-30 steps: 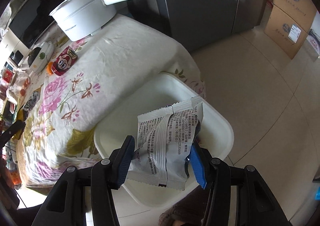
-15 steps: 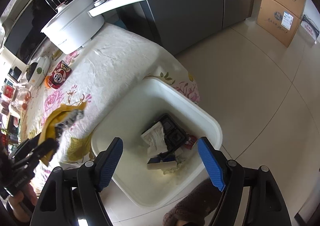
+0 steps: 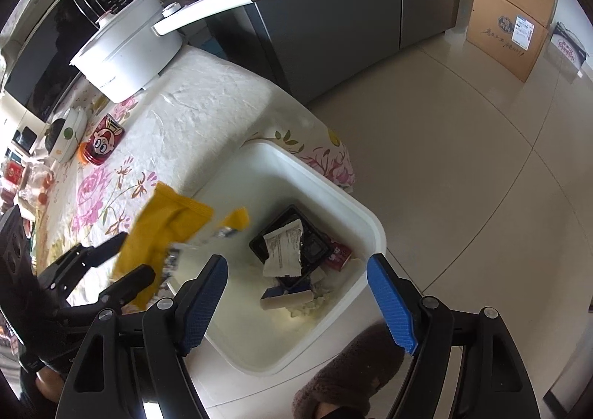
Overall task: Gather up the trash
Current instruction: 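Open both grippers to drop the bag and packet into the bin, then move the right gripper to the red cartoon can and grasp it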
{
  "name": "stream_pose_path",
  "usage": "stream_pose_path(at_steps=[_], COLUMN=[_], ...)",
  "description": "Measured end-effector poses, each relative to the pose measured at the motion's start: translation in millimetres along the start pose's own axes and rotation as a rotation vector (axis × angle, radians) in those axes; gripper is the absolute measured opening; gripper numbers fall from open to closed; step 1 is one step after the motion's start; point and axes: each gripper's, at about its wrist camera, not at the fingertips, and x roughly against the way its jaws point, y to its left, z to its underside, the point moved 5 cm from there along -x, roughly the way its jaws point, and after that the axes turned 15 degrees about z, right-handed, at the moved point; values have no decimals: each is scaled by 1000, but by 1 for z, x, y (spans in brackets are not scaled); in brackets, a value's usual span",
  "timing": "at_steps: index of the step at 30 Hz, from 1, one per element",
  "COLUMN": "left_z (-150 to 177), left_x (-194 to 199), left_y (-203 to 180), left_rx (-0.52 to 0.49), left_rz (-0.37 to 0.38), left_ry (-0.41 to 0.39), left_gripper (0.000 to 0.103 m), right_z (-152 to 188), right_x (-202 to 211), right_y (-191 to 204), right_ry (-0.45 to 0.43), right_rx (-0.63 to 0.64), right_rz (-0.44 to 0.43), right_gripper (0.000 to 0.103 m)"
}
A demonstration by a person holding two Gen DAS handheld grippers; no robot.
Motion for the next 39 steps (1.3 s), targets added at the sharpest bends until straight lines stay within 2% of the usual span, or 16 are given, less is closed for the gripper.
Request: stream_pose_path(at_steps=[9, 18, 24, 30, 32, 36, 39], left_z=[3, 19, 36, 56, 64, 81, 90], left_x=[21, 65, 115, 171, 185, 204, 216], left_y=[25, 61, 107, 156, 170, 193, 202], left_rx=[65, 156, 281, 410, 445, 506, 517], left_rz=[-80, -168, -249, -337, -363, -406, -432], left_ry=[-11, -18, -54, -98, -107, -99, -93], left_gripper=[96, 99, 99, 99, 99, 100, 100], right_z=[-2, -9, -16, -22, -28, -48, -65], right_x=[0, 8, 17, 17, 14, 8, 1], right_y=[6, 39, 86, 153, 174, 216, 253], right_ry=[0, -6, -20, -14, 2, 47, 45], right_rx=[5, 42, 95, 179, 179, 135, 137], right_rz=[4, -9, -41, -75, -78, -144, -138], right_gripper=[79, 80, 80, 82, 82, 82, 82])
